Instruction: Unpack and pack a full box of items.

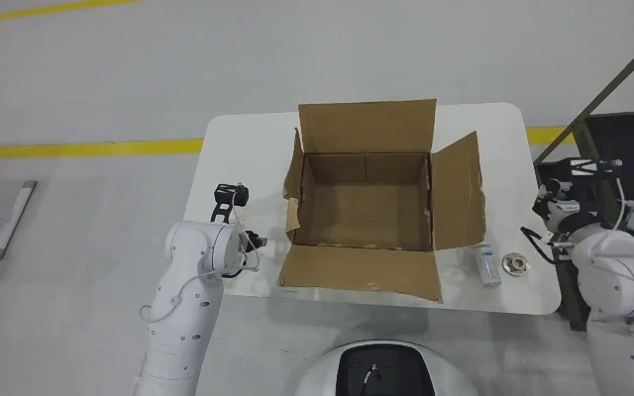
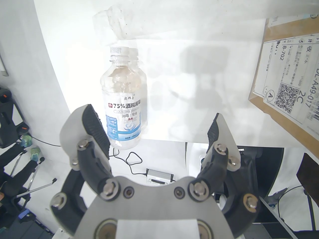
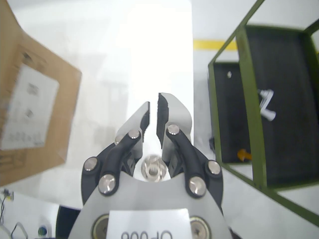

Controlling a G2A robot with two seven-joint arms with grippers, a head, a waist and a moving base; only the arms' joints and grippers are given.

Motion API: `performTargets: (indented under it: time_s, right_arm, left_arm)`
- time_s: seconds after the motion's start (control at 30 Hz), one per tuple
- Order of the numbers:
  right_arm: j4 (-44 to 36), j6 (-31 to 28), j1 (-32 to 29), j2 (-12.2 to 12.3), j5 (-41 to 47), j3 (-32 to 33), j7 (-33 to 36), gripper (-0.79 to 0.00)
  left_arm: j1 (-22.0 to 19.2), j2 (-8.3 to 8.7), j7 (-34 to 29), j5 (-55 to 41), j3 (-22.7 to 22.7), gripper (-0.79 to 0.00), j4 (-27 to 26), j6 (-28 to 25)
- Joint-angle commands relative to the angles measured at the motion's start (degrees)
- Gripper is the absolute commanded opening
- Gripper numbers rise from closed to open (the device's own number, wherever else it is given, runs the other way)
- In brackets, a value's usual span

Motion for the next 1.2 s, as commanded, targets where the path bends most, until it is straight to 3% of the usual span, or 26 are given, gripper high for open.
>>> performTargets:
  time_s: [0.0, 0.07, 0.33, 0.6, 0.7, 0.97, 1.17]
  right_arm:
    - [-0.2, 0.5, 0.0, -0.1, 0.6, -0.8, -6.2, -0.785]
    - [-0.1, 0.8, 0.1, -0.1, 0.8, -1.5, -8.9, -0.785]
    - [-0.1, 0.8, 0.1, -0.1, 0.8, -1.5, -8.9, -0.785]
    - [2.4, -5.3, -0.7, 0.1, -0.3, -2.8, -32.4, -0.785]
    - [4.2, -6.4, -0.8, 0.1, 0.3, -2.9, -37.7, -0.785]
    - [5.0, -6.4, -0.6, 0.2, 1.7, -2.8, -39.1, -0.785]
    - [5.0, -6.4, -0.6, 0.2, 1.7, -2.8, -39.1, -0.785]
  left_arm:
    - [0.0, 0.0, 0.0, 0.0, 0.0, 0.0, 0.0, 0.0]
    - [0.0, 0.0, 0.0, 0.0, 0.0, 0.0, 0.0, 0.0]
    - [0.0, 0.0, 0.0, 0.0, 0.0, 0.0, 0.0, 0.0]
    - [0.0, 0.0, 0.0, 0.0, 0.0, 0.0, 0.0, 0.0]
    - [0.0, 0.0, 0.0, 0.0, 0.0, 0.0, 0.0, 0.0]
    - [0.9, 0.17, 1.9, -0.4, -0.9, 0.0, 0.0, -0.9]
    - [1.4, 1.2, -3.4, -1.6, -5.5, 0.0, -0.3, -6.4]
